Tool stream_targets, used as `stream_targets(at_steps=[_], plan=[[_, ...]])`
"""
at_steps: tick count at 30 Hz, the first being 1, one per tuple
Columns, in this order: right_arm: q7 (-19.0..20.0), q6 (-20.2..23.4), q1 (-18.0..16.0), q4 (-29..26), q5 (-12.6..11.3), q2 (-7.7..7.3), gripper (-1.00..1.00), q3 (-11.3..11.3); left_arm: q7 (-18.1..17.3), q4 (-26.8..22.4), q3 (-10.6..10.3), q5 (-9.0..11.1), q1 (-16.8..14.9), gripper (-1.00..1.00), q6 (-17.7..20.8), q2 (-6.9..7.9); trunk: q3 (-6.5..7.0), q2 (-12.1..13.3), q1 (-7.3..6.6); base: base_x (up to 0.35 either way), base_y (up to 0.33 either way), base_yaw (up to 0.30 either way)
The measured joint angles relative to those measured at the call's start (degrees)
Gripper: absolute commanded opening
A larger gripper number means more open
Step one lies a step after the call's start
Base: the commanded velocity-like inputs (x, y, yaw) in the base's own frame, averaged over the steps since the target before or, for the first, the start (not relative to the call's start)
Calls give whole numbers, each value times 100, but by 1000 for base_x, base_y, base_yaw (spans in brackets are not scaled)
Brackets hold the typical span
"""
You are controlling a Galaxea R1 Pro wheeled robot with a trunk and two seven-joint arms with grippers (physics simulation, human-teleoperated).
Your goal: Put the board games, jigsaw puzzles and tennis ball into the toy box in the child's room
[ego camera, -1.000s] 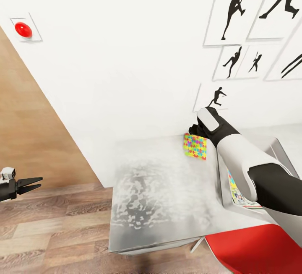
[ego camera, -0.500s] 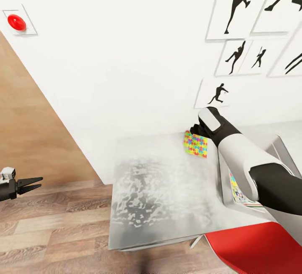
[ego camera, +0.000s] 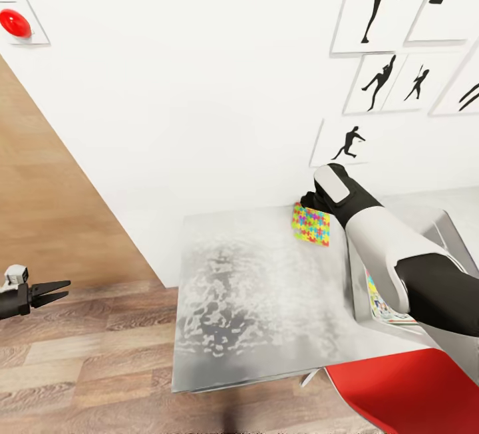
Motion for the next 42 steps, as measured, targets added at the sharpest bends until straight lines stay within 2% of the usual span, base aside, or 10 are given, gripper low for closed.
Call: stream_targets(at_steps=[6,17,32,42], plan=[[5,8,0,1,11,27,100,1,0,0,-10,-10,0,100,1,-88,-57,0,0,0,0,0],[-4,-8,5,1,-8,-44,100,31,0,0,-20,-14,0,100,1,-101,-162,0,0,0,0,0],[-3,-11,5,0,1,-50,100,21,0,0,-28,-16,0,100,5,-125,-304,0,0,0,0,0],[-2,-11,5,-5,1,-50,100,21,1,1,-34,-51,-1,100,22,-486,-399,0,0,0,0,0]])
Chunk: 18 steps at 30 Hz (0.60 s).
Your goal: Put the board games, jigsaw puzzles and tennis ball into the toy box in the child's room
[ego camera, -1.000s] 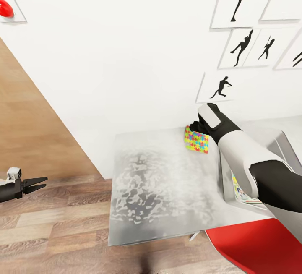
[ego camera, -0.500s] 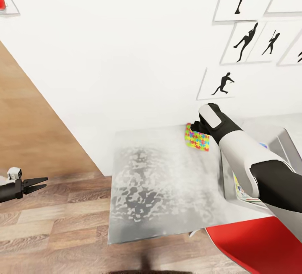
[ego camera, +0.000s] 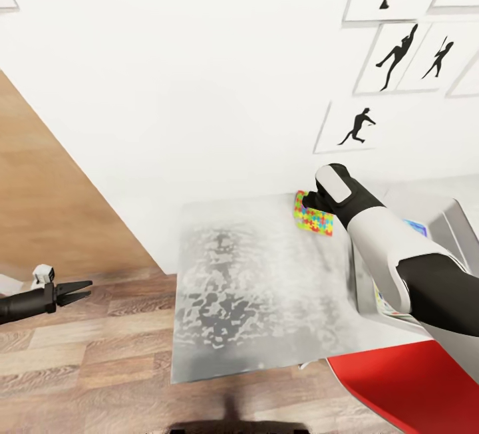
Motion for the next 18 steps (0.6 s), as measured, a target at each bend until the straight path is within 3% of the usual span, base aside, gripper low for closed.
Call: stream_targets(at_steps=[18], plan=[[7,2,0,-3,8,-15,100,-8,10,0,18,31,0,100,-11,-81,-171,0,0,0,0,0]])
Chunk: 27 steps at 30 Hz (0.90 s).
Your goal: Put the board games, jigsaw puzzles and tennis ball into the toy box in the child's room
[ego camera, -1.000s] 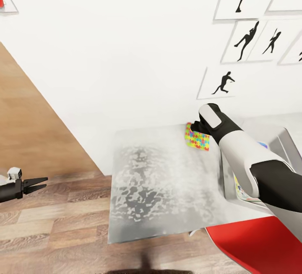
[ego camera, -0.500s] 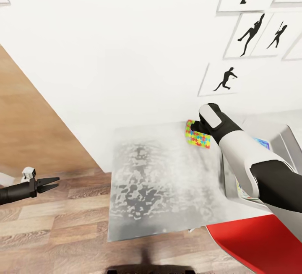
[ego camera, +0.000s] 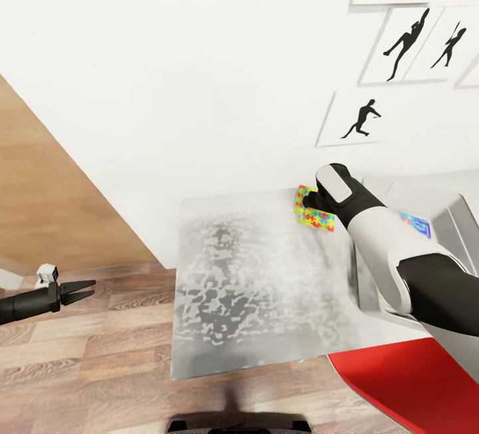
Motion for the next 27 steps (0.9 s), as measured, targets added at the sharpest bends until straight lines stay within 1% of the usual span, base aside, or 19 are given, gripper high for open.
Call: stream_targets(at_steps=[20,27], plan=[[-6,10,-15,-46,0,5,100,-4,-10,0,6,10,0,100,-9,9,-188,0,0,0,0,0],[-12,17,-48,-192,6,-6,100,-9,-10,0,6,10,0,100,-9,9,-207,-1,0,0,0,0]])
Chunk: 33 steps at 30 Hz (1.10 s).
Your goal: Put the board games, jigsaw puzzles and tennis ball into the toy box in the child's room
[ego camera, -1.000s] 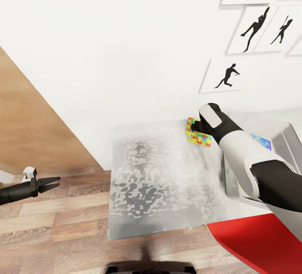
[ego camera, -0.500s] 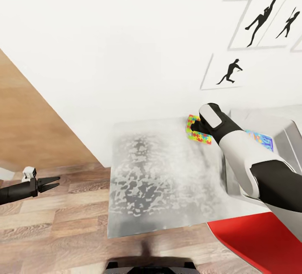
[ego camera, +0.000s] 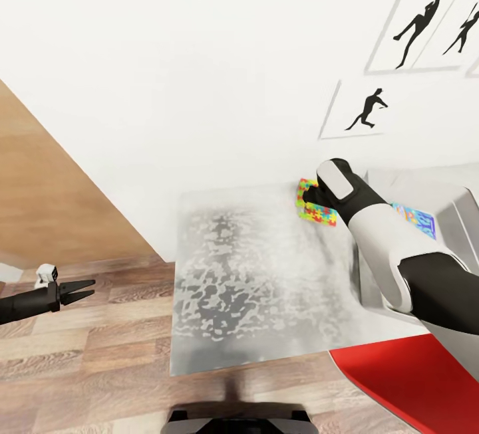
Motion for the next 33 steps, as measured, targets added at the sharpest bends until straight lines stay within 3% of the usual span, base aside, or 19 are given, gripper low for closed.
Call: stream_targets(at_steps=[4,6,8,17,33], plan=[[131,-62,-130,-57,157,-127,100,-55,0,0,1,8,6,100,0,-29,0,0,0,0,0,0],[196,-66,-159,-60,221,-112,100,-47,0,0,0,8,7,100,0,-34,0,0,0,0,0,0],[155,-71,-115,-113,203,-51,100,-29,0,0,1,8,8,100,0,-43,0,0,0,0,0,0],[-2,-93,-68,-403,180,-189,100,38,0,0,-6,8,9,100,0,-52,0,0,0,0,0,0],[2,-85,-66,-422,171,-194,100,15,0,0,1,8,9,100,0,-53,3,0,0,0,0,0]])
